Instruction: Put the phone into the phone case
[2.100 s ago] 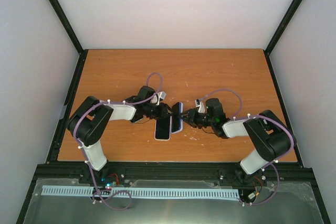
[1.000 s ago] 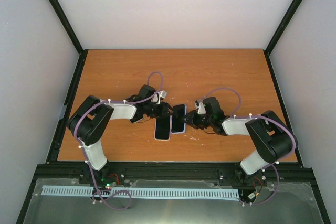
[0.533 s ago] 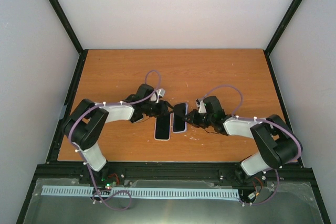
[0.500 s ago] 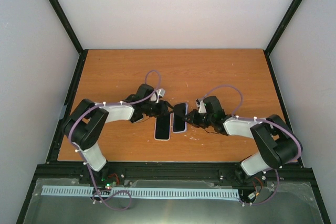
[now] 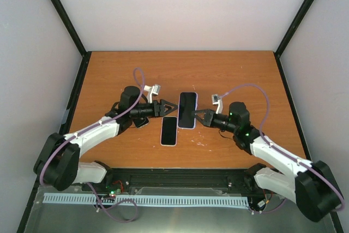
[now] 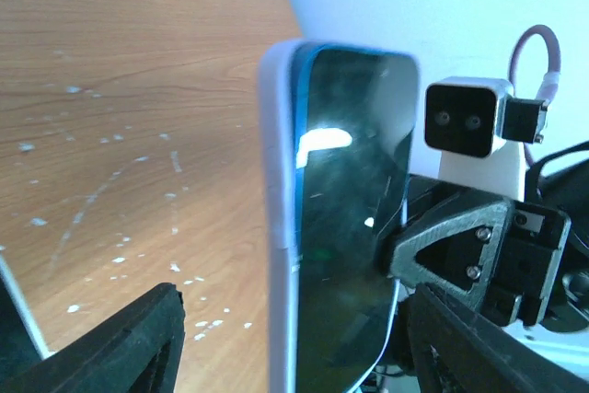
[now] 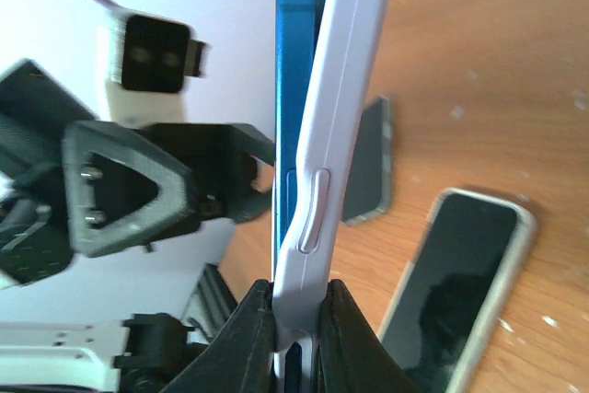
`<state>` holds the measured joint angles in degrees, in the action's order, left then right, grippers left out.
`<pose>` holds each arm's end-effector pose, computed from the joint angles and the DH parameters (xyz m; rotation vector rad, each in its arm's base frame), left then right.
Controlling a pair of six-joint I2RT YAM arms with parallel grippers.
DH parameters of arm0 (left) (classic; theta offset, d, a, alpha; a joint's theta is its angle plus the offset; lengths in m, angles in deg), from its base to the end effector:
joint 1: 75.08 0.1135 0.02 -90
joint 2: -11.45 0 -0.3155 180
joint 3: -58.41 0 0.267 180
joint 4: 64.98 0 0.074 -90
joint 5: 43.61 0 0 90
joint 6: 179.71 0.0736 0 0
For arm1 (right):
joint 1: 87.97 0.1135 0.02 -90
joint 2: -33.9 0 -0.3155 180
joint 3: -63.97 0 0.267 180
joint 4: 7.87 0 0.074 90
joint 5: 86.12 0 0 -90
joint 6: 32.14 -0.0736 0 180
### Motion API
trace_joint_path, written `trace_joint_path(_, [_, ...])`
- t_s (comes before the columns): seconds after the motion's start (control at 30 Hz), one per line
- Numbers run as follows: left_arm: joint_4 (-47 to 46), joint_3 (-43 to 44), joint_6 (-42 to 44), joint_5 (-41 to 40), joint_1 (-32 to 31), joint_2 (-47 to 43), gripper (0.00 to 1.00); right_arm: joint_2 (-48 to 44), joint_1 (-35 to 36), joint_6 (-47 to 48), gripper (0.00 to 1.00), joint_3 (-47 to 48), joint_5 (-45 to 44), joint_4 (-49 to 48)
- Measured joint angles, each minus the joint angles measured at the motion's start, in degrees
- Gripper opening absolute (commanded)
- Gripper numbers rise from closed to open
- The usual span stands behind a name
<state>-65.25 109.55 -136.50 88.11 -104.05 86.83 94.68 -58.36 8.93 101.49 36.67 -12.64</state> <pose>0.2402 -0.1890 0.2568 0.1946 2.2258 -1.5176 0.1891 0.1533 0.2403 -0.0853 2.1224 1.4204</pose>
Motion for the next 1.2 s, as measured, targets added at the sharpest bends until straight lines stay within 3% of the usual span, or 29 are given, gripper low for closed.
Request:
trace_joint_path(0.17, [-4.8, -1.2, -1.5, 5.2, 0.1, -3.2, 0.67, -7.3, 0.0, -0.7, 0.08, -0.4, 2.4, -3.7])
trace_joint_path(0.4, [-15.0, -3.6, -4.7, 12.5, 0.0, -3.6, 0.57, -8.4, 0.2, -4.3, 0.08, -0.8, 4.6, -8.8])
trace_joint_path(0.73, [-24.7, -4.8, -9.2, 17.4, -0.3, -0.2, 0.17, -6.2, 1.9, -8.2, 0.09, -1.6, 5.6, -14.8])
trace_joint_path(0.83, [-26.5, -4.9, -9.8, 18.3, -0.3, -0.2, 0.09, -5.8, 2.3, -8.3, 0.1, -1.6, 5.7, -15.2])
trace_joint_path(0.93, [-27.3, -4.9, -9.8, 18.9, -0.3, -0.2, 0.01, -5.7, 2.3, -8.3, 0.18, -1.7, 5.9, -15.5])
trace_joint_path(1.2, [-22.8, -4.9, -5.3, 20.5, -0.3, -1.3, 0.0, -6.3, 2.6, -8.6, 0.51, -1.6, 6.1, -15.1])
